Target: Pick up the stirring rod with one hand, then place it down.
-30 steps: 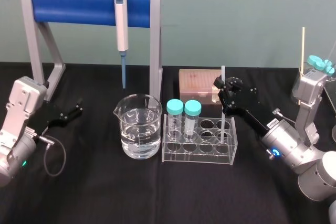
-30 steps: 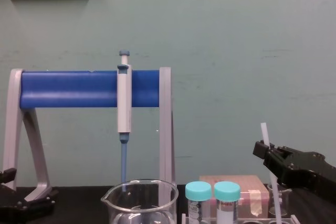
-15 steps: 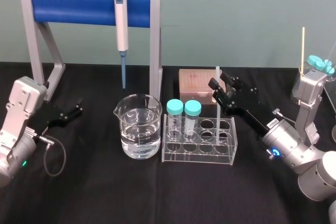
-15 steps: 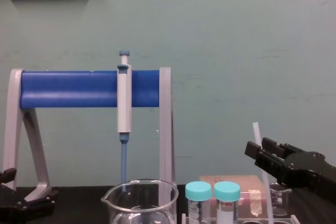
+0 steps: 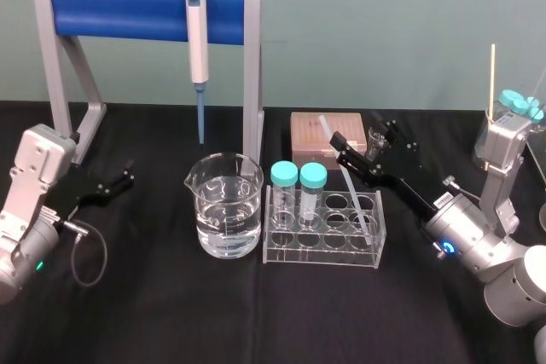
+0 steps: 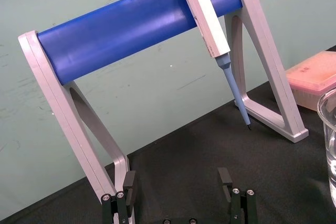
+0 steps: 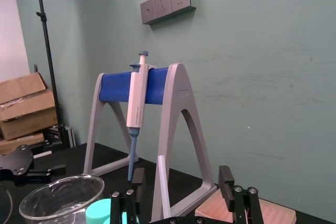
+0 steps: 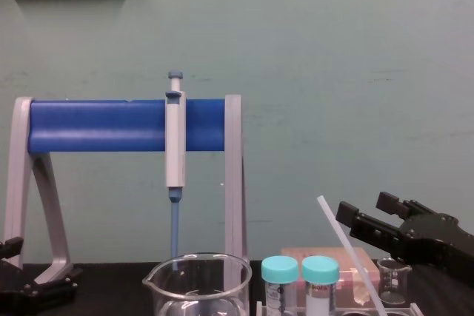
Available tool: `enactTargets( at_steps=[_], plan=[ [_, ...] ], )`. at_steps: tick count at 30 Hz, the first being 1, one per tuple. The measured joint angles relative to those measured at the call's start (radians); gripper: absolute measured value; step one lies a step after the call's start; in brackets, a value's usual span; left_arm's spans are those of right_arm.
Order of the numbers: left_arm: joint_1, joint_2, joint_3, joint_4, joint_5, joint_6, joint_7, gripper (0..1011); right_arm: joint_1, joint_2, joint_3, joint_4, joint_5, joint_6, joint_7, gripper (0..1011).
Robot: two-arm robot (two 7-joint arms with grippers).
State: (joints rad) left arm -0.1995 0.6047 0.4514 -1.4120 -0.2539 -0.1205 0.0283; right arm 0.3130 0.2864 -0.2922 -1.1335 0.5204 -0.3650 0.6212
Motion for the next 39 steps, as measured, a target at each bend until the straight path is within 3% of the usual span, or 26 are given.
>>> enactTargets(
  at_steps=[5,17,21,27,39],
  plan=[
    [0.000,0.000,0.000,0.000,0.000,0.000,0.000,1000,0.000,0.000,0.000,0.000,0.000,0.000,0.001,1002],
    [0.000,0.000,0.000,0.000,0.000,0.000,0.000,1000,-0.003,0.001,0.007,-0.022,-0.003,0.007,-0.015,1003],
    [0.000,0.000,0.000,0.000,0.000,0.000,0.000,1000,-0.030,0.001,0.036,-0.076,-0.020,0.020,-0.089,1002],
    [0.000,0.000,0.000,0.000,0.000,0.000,0.000,1000,-0.096,-0.010,0.101,-0.157,-0.081,0.054,-0.261,1003],
    [0.000,0.000,0.000,0.000,0.000,0.000,0.000,1000,-0.145,-0.033,0.152,-0.168,-0.122,0.133,-0.367,1002]
  ],
)
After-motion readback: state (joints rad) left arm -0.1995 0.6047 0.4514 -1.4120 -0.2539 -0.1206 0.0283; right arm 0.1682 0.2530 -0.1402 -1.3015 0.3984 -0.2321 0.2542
